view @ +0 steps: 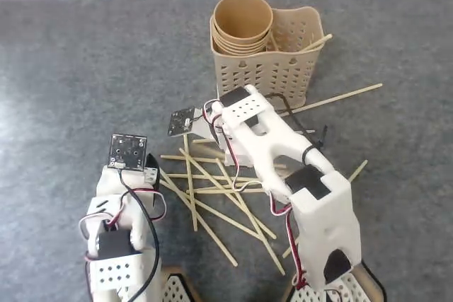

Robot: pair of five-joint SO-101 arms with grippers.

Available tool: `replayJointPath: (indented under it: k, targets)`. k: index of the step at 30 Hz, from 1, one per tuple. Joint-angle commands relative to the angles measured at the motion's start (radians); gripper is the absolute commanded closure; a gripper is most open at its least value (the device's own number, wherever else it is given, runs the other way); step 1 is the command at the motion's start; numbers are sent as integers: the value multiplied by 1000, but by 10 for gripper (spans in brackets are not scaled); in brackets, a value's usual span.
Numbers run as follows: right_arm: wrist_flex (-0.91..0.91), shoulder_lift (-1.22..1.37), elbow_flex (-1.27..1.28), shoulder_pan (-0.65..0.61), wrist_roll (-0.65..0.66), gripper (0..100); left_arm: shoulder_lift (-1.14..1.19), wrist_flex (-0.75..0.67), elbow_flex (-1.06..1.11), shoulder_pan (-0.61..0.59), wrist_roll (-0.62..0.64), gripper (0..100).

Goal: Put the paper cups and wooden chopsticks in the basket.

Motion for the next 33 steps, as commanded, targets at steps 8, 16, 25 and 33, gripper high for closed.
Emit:
replayJointPath:
  k: [8, 16, 25, 33]
  targets:
    - [4, -36, -17, -10, -3, 991, 0, -25, -5, 6, -8, 894]
    - [81, -278, -100, -8, -9, 991, 0, -26, -5, 6, -8, 894]
    - [140, -576, -103, -5, -32, 991, 0, -26, -5, 6, -8, 894]
    - [133, -811, -104, 202, -38, 991, 0, -25, -5, 5, -8, 894]
